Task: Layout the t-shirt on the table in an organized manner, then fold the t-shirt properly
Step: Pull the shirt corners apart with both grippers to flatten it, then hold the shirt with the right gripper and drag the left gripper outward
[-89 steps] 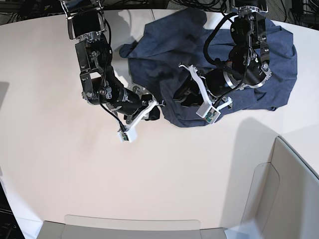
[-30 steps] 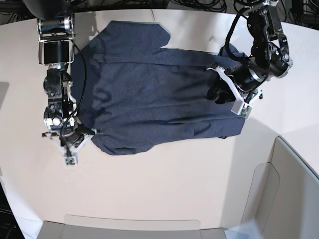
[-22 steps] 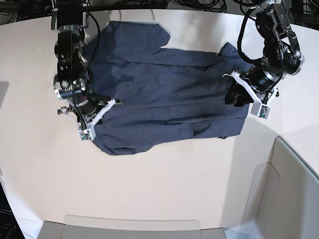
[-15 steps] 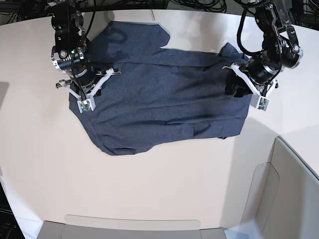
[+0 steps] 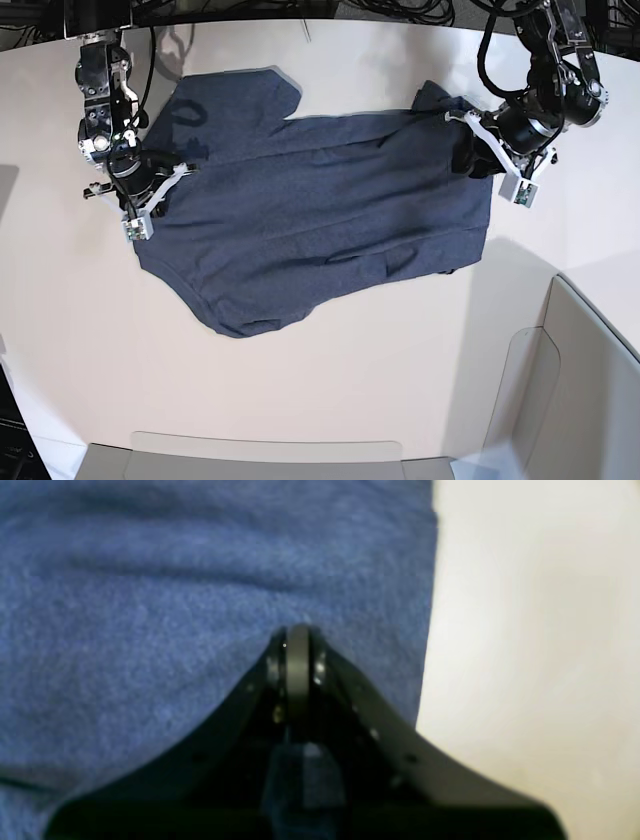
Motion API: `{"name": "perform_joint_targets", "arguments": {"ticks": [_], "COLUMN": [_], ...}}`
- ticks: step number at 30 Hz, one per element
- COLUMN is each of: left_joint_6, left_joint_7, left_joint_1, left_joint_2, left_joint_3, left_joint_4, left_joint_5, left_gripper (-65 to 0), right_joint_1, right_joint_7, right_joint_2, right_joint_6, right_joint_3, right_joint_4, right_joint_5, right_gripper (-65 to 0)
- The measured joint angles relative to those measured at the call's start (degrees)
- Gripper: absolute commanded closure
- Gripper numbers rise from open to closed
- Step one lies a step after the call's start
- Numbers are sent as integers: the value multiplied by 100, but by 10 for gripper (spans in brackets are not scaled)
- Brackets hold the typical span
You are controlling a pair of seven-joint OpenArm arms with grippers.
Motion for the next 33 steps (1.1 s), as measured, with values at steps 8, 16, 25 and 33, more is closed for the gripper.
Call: {"name": "perform_joint_targets", "arguments": {"ticks": [8,16,25,33], "left_joint_6": [0,-2,-7,13], "left_joint_7": [-20,0,-66,-59], "left_joint_1": [457,1014,1285,1370], "left_joint_2": [-87,433,964,1071], "left_joint_3": [-951,-1259,-503,-319], "left_joint_4": [11,15,15,11], "left_joint_5": [2,4,-2,2], "left_gripper": [-207,-207,-207,-207], "right_joint_1": [275,278,293,291], "right_joint_7": [-2,-46,-55,-63], "right_joint_2": [212,313,291,221], "right_joint_6": [-26,-31,-50,-111], "right_joint_3": [-2,-22,-33,-31], "right_joint_4": [-293,-306,-304,-299], "right_joint_5": [-125,-138,-162,-245], "right_gripper": [0,0,0,0]}}
